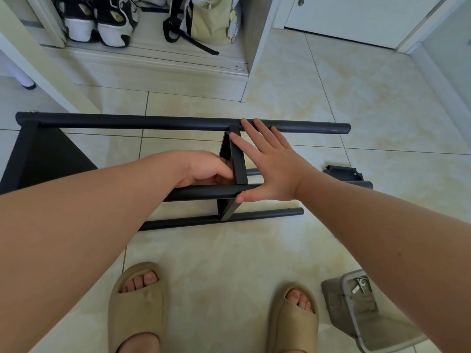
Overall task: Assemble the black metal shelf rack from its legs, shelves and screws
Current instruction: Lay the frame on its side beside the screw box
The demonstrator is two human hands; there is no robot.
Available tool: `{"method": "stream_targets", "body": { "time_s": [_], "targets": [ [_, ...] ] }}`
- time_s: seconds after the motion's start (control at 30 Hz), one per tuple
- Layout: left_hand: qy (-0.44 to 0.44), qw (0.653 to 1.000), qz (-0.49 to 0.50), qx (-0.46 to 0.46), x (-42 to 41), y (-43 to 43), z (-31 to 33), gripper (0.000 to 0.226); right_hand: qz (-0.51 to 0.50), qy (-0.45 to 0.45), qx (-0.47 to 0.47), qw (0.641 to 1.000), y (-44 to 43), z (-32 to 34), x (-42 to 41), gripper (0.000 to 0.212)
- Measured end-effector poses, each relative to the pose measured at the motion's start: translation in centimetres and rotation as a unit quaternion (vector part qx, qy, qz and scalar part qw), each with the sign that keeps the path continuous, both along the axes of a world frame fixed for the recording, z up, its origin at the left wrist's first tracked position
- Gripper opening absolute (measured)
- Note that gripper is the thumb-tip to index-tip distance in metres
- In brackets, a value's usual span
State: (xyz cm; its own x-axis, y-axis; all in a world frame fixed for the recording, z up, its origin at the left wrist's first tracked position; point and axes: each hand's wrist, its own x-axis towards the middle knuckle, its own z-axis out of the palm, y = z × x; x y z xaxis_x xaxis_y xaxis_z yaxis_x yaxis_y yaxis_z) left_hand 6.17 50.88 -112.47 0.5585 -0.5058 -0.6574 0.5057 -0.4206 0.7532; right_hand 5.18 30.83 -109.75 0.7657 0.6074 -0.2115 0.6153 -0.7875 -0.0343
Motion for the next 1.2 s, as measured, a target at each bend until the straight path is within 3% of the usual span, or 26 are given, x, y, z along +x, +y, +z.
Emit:
{"method": "stream_targets", "body": {
  "time_s": [0.17,0.9,1.2],
  "targets": [
    [-0.038,0.995,-0.036,0.085,0.05,-0.26,0.31,0.011,-0.002,0.001,0.003,1.0,0.0,0.1,-0.03,0.125],
    [0.028,0.998,-0.023,0.042,-0.06,-0.26,0.32,0.018,0.002,-0.007,-0.008,1.0,-0.01,0.05,0.06,0.124],
    [0.002,0.998,-0.031,0.048,-0.22,-0.32,0.63,0.016,-0.004,-0.002,0.009,1.0,-0.17,-0.16,0.1,0.125]
  ]
}}
